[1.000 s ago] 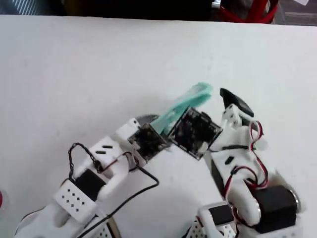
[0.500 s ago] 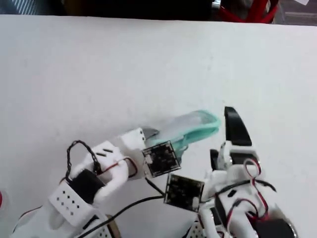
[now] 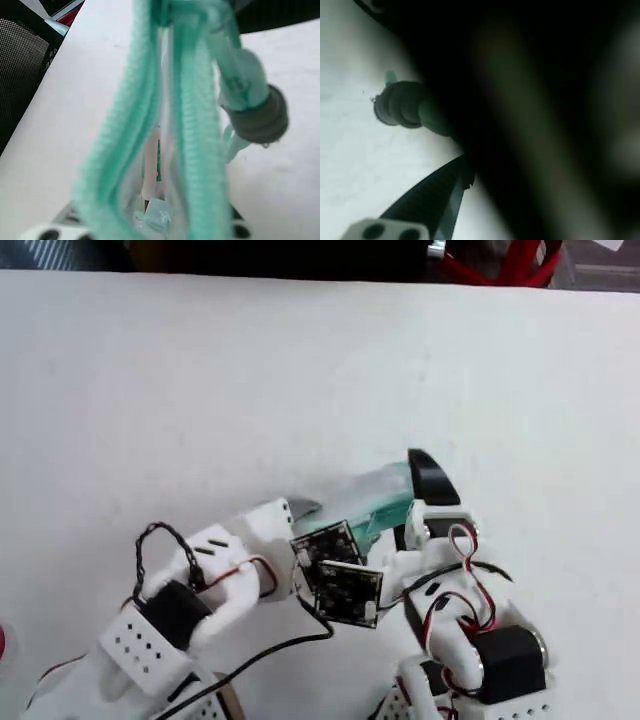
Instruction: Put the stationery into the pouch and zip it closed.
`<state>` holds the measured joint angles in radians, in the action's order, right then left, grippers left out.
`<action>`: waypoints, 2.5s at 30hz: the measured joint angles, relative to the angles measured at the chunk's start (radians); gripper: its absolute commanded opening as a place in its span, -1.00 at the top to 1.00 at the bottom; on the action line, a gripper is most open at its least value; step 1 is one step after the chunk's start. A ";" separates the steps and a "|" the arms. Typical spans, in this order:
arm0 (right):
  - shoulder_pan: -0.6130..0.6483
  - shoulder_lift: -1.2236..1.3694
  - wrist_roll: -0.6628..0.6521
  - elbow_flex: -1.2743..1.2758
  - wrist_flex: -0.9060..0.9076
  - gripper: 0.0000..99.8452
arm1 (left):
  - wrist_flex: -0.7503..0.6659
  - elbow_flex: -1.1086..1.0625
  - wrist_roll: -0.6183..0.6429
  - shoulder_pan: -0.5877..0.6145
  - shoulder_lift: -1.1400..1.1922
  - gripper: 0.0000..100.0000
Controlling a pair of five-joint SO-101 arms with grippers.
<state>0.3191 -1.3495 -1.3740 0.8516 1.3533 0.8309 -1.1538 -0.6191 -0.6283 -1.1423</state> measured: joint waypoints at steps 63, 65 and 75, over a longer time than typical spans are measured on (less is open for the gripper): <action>0.087 -0.066 0.987 0.028 -0.262 0.96 | -0.299 0.026 0.439 0.063 -0.069 0.60; 0.087 -0.068 0.987 0.043 -0.272 0.96 | -0.359 -0.008 0.439 0.063 -0.069 0.70; 0.097 -0.069 0.988 0.051 -0.273 0.96 | -0.480 -0.060 0.439 0.068 -0.069 0.95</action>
<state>0.4158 -1.4185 -0.3859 0.9022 1.0802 0.3506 -1.2137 -0.1803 -0.5608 -1.2114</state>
